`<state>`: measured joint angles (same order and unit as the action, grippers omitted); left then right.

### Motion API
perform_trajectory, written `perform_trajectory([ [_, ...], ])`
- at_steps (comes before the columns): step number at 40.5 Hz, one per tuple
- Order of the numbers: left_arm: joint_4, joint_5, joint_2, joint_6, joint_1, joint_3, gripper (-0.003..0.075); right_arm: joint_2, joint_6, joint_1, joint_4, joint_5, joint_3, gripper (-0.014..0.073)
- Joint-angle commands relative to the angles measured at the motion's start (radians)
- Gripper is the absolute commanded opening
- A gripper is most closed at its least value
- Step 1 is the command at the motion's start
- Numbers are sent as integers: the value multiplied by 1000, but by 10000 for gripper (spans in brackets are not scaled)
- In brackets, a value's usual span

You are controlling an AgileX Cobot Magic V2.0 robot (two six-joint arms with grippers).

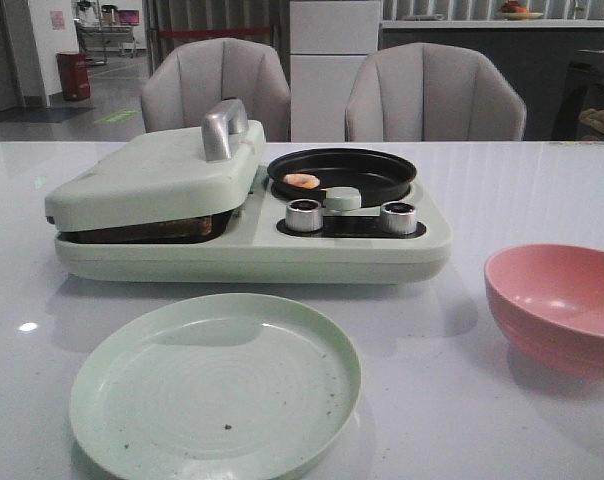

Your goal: Make breakfast with bread and shrimp

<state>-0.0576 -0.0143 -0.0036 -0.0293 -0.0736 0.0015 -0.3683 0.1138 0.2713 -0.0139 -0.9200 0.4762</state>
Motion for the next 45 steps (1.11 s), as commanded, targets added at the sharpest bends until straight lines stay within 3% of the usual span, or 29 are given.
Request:
perform_trajectory([
  [1,2,91,-19,-12,-6,31,101,16,-27,-5,-37,73,27,15],
  [7,2,91,-19,-12,-6,31,101,92,-31,-10,-134,194,27,15],
  [14,2,91,-19,-12,-6,31,101,183,-31,-107,-142,344,-5,15],
  [28,2,91,-19,-12,-6,31,101,394,-31,-192,-125,688,-330,15],
  [38,2,91,-19,-12,-6,31,101,399,-30,-223,-123,920,-485,15],
  [45,2,91,-19,-12,-6,31,101,399,-30,-224,-123,920,-483,15],
])
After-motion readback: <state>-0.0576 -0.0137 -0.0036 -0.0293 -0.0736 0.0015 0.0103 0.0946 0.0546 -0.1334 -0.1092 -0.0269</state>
